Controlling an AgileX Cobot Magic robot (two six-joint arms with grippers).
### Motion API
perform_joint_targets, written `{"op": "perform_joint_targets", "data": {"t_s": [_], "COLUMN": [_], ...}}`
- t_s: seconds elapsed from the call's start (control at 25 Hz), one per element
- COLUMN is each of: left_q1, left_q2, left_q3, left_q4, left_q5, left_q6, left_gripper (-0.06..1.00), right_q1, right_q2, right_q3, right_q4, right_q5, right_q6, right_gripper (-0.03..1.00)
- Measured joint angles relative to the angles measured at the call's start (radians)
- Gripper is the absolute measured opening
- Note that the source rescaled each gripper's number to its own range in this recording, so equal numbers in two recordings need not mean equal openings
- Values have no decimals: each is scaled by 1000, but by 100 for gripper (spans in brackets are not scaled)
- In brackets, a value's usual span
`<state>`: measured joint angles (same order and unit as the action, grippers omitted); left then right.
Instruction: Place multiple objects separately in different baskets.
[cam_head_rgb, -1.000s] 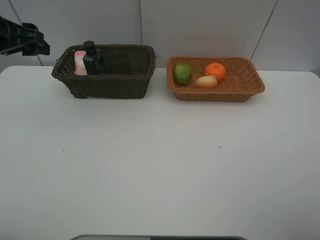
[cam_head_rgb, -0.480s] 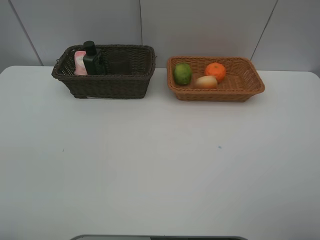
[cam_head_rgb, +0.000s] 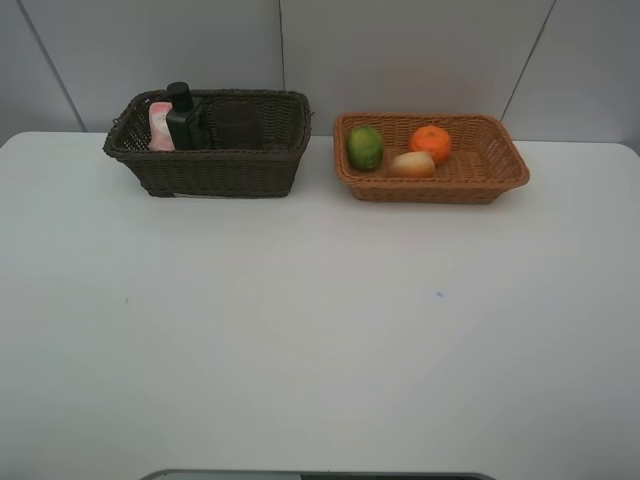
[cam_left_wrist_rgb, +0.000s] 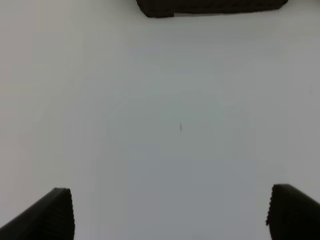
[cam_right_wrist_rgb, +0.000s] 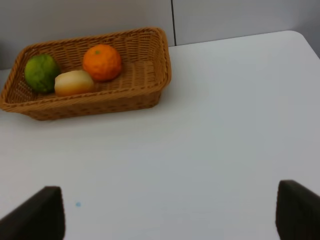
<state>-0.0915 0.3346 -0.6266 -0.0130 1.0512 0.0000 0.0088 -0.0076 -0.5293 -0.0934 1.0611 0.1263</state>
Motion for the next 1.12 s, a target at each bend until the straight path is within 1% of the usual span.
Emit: {"op": "perform_joint_targets", "data": {"t_s": [0.08, 0.2, 0.32, 0.36, 0.44, 0.76, 1.12], "left_q1": [0, 0, 0, 0, -2, -26, -26], "left_q2": [-36, -86, -140, -179, -217, -331, -341], "left_q3": [4, 17, 60, 100, 118, 122, 122], "left_q4": [-1, -4, -4, -4, -4, -4, -4], "left_q5": [22, 11, 8, 8, 10, 10, 10], "left_q6": [-7, -17, -23, -28, -29, -35, -36], "left_gripper": [99, 99, 99, 99, 99, 99, 99], "right_q1": [0, 0, 0, 0, 0, 0, 0], "right_q2": [0, 0, 0, 0, 0, 0, 0], "right_q3": [0, 0, 0, 0, 0, 0, 0], "right_q4": [0, 0, 0, 0, 0, 0, 0], "right_q5": [0, 0, 0, 0, 0, 0, 0], "right_q6": [0, 0, 0, 0, 0, 0, 0], "right_gripper": [81, 81, 81, 81, 81, 81, 81]}}
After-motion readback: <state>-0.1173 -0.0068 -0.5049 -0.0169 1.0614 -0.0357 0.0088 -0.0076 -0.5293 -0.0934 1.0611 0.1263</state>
